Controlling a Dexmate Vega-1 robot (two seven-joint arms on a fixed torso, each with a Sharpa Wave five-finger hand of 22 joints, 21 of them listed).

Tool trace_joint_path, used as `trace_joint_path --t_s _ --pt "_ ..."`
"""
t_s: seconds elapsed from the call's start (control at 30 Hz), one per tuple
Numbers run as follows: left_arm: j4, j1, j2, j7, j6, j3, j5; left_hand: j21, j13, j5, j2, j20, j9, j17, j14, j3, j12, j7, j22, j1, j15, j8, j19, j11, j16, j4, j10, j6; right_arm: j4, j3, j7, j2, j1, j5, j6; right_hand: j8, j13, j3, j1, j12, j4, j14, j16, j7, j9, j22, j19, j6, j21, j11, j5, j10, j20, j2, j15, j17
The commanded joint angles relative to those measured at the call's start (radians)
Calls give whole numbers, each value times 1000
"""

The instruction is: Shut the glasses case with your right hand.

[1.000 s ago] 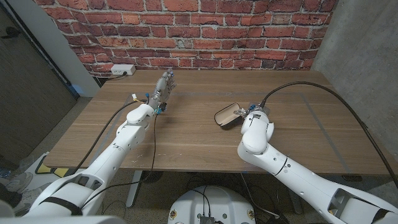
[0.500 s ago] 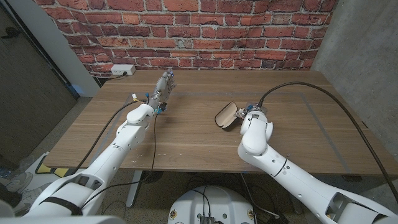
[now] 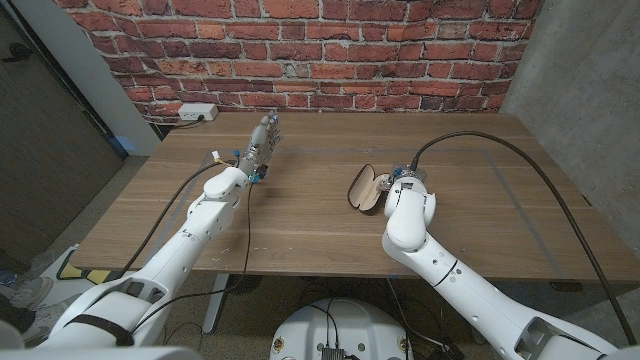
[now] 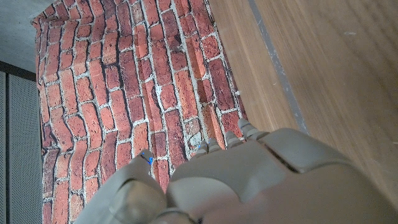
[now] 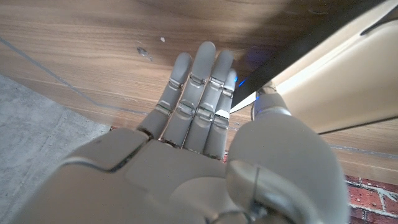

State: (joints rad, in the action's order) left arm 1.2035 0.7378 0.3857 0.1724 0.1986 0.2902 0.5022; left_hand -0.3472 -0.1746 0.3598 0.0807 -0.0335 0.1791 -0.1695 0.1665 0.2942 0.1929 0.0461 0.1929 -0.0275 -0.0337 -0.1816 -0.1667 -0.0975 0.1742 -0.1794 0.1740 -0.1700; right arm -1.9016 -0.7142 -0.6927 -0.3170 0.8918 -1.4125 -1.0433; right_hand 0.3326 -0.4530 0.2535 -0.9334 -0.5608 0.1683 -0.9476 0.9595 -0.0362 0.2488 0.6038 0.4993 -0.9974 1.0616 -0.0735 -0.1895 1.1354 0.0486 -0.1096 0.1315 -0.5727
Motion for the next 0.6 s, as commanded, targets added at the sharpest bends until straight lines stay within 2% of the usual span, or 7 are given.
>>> trace_joint_path --t_s 0.03,0.27,0.47,0.6 --pt "-21 -13 -3 5 10 4 1 3 -6 5 82 -44 1 -6 191 -4 3 0 3 1 -38 -5 -100 -1 6 0 175 -222 22 71 51 61 45 -34 122 29 -18 31 -69 -33 5 -37 29 -11 0 -11 23 -84 29 -11 -6 72 33 -32 94 -13" --pt "-31 -22 -4 6 12 8 0 4 -6 5 81 -44 2 -6 191 -4 3 0 3 1 -38 -5 -100 -2 6 0 176 -224 24 97 112 74 65 -27 177 39 -36 47 -109 -50 8 -53 48 -6 2 -22 28 -110 48 -15 -2 105 43 -38 94 -36" --pt "-38 -29 -8 6 14 11 0 4 -6 5 81 -44 2 -6 191 -4 3 0 3 1 -39 -5 -100 -1 6 0 177 -224 23 113 161 82 82 -27 200 46 -48 51 -122 -57 5 -60 60 3 11 -29 27 -117 58 -13 1 115 45 -37 93 -52" --pt "-41 -32 -10 5 14 14 0 4 -6 5 81 -45 2 -6 191 -4 3 -1 3 1 -39 -5 -100 -2 6 0 177 -224 17 125 232 82 104 -13 223 47 -57 53 -130 -60 3 -62 65 7 17 -33 23 -113 64 -15 2 115 49 -37 94 -61"
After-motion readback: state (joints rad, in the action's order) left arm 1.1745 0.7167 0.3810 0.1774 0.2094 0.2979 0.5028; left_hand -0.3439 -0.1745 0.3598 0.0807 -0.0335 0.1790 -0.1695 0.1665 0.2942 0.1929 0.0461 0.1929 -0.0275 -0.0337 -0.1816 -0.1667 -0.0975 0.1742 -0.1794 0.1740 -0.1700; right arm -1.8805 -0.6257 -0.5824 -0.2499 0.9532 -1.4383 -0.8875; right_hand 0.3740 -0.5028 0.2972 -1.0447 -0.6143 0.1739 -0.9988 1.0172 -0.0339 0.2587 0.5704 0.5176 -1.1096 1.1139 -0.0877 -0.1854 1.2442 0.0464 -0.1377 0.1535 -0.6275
